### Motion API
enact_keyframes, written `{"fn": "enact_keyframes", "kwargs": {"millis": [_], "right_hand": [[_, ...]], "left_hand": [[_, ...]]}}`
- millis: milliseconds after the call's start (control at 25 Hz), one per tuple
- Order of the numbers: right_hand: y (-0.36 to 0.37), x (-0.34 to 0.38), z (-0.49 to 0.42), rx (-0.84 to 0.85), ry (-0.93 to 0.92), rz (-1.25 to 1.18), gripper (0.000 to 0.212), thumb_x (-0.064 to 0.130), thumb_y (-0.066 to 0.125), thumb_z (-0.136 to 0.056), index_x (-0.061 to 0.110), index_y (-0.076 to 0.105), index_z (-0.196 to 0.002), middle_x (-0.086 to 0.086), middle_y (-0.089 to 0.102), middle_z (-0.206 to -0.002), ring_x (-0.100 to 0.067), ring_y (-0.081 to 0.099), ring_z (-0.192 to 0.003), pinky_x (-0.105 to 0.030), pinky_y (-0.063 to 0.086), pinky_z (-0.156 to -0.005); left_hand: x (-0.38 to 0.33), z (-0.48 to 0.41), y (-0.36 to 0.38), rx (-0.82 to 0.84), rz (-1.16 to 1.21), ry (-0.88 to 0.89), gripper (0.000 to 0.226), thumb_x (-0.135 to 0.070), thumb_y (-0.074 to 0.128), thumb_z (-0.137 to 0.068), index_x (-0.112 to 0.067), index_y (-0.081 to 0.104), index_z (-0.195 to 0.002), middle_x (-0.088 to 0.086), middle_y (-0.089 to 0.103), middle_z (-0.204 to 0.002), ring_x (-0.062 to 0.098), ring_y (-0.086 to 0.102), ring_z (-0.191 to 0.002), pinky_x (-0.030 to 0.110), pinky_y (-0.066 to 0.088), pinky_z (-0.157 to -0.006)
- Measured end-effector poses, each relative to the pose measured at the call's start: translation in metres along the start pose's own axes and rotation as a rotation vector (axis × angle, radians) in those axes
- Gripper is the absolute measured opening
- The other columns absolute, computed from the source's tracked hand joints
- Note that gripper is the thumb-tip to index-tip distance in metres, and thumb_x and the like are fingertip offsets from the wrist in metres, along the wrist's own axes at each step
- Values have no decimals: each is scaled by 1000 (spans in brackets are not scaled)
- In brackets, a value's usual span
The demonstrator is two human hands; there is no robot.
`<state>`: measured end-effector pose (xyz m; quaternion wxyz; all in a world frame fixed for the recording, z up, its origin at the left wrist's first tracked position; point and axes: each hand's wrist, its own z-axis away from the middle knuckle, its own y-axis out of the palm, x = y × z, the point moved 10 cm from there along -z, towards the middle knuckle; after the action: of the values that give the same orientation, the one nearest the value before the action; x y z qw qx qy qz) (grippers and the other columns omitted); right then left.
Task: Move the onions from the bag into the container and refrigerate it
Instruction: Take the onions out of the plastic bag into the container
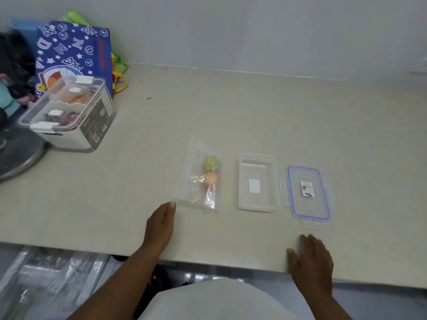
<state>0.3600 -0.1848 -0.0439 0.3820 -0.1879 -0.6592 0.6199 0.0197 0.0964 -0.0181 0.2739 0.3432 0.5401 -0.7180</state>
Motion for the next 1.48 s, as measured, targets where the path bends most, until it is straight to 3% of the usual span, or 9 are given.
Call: {"fn": "enact_keyframes", "kwargs": {"millis": [160, 440, 560, 680, 800, 960, 1160, 1320, 1480], "right_hand": [[-7, 51, -10, 31, -116, -125, 39, 23, 67, -86, 3, 62, -120, -20, 62, -125, -42, 51, -122, -53, 42, -102], [-14, 153, -18, 287, -194, -549, 16, 29, 63, -90, 23, 71, -103, 12, 71, -97, -5, 65, -91, -6, 43, -77], [-19, 185, -26, 383, -119, -696, 12, 39, 61, -89, 31, 70, -92, 15, 72, -87, -1, 68, -78, -21, 53, -78], [-27, 206, -34, 388, -80, -731, 31, 56, 63, -81, 27, 69, -90, 12, 72, -85, -5, 69, -76, -28, 56, -77], [-34, 216, -38, 335, -155, -513, 29, 42, 64, -82, 15, 65, -71, 4, 67, -67, -13, 64, -68, -30, 52, -68], [-22, 202, -39, 432, -65, -565, 27, 14, 49, -88, -3, 66, -76, -3, 73, -68, -16, 68, -58, -30, 53, -59], [-16, 198, -29, 536, -87, -632, 24, 27, 63, -89, 13, 67, -69, 0, 67, -65, -14, 60, -63, -28, 48, -63], [-14, 204, -22, 507, -110, -654, 21, 27, 68, -83, 9, 69, -72, -6, 72, -70, -21, 67, -67, -33, 54, -69], [-8, 205, -16, 495, -79, -705, 20, 24, 75, -73, 11, 64, -63, 1, 69, -58, -9, 63, -56, -31, 52, -65]], "left_hand": [[-17, -28, 13, 81, 243, -205, 18, -35, 59, -89, -20, 66, -96, 3, 74, -91, 15, 70, -76, 36, 54, -81], [-61, -7, 36, 218, 155, 0, 16, -16, 60, -88, -11, 64, -73, -2, 71, -69, 3, 62, -55, 13, 48, -55], [-86, 23, 51, 356, 36, 163, 19, -17, 61, -86, -11, 61, -69, -3, 69, -69, 8, 65, -64, 30, 57, -66], [-104, 54, 68, 506, -98, 297, 26, -21, 60, -85, -22, 55, -60, 2, 71, -75, 18, 68, -74, 41, 57, -73], [-112, 77, 81, 592, -212, 389, 34, -22, 60, -86, -30, 47, -55, 6, 70, -76, 23, 68, -75, 42, 56, -73], [-105, 80, 80, 618, -39, 238, 29, -42, 64, -85, -17, 66, -69, 2, 73, -74, 19, 68, -70, 34, 55, -72], [-96, 50, 55, 368, 160, 17, 34, -50, 57, -86, -19, 66, -80, -1, 73, -78, 11, 69, -70, 35, 56, -72], [-92, 44, 70, 416, 170, -128, 34, -50, 65, -80, -18, 64, -88, 2, 72, -86, 18, 72, -72, 32, 58, -59], [-87, 36, 72, 353, 134, -191, 29, -31, 70, -81, -3, 64, -85, 9, 72, -74, 17, 69, -57, 25, 54, -48]]}}
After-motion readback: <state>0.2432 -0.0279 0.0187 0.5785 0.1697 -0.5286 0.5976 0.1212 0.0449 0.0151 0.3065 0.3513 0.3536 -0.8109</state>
